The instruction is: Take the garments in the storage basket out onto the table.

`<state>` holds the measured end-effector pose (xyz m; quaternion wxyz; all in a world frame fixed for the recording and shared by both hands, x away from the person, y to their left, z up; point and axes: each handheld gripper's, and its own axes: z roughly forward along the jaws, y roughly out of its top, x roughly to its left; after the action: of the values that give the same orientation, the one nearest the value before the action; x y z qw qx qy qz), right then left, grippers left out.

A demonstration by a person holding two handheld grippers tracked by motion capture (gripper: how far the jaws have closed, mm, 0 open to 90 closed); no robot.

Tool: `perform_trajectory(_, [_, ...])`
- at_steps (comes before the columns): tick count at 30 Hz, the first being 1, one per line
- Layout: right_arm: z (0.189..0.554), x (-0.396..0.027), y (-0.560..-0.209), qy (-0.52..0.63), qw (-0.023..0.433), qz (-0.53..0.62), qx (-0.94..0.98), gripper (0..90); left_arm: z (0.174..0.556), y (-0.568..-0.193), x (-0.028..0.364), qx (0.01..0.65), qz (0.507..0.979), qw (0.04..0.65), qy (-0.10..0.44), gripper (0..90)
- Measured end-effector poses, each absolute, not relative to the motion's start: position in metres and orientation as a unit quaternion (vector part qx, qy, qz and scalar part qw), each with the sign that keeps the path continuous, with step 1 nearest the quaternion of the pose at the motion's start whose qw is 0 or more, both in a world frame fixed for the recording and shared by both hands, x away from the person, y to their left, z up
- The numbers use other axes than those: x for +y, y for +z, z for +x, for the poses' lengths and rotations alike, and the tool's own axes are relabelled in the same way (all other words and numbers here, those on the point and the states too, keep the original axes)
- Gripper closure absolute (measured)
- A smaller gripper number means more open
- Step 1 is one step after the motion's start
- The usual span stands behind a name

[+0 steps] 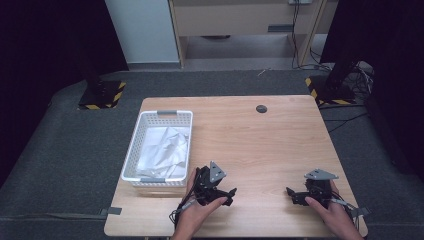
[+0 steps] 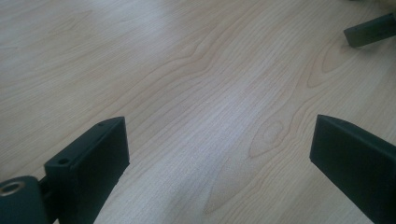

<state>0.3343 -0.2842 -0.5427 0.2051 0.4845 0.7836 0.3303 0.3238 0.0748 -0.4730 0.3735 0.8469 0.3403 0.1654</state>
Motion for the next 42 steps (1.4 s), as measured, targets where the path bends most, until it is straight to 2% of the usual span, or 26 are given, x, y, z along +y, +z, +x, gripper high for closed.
perform_trajectory(22, [0.334, -0.284, -0.543, 0.330, 0.205, 0.485, 0.784, 0.4, 0.327, -0.448, 0.094, 0.334, 0.848, 0.369, 0.183, 4.2])
perform_trajectory(42, [0.334, -0.284, -0.543, 0.330, 0.205, 0.485, 0.783, 0.4, 0.332, -0.439, 0.113, 0.342, 0.848, 0.357, 0.192, 4.0])
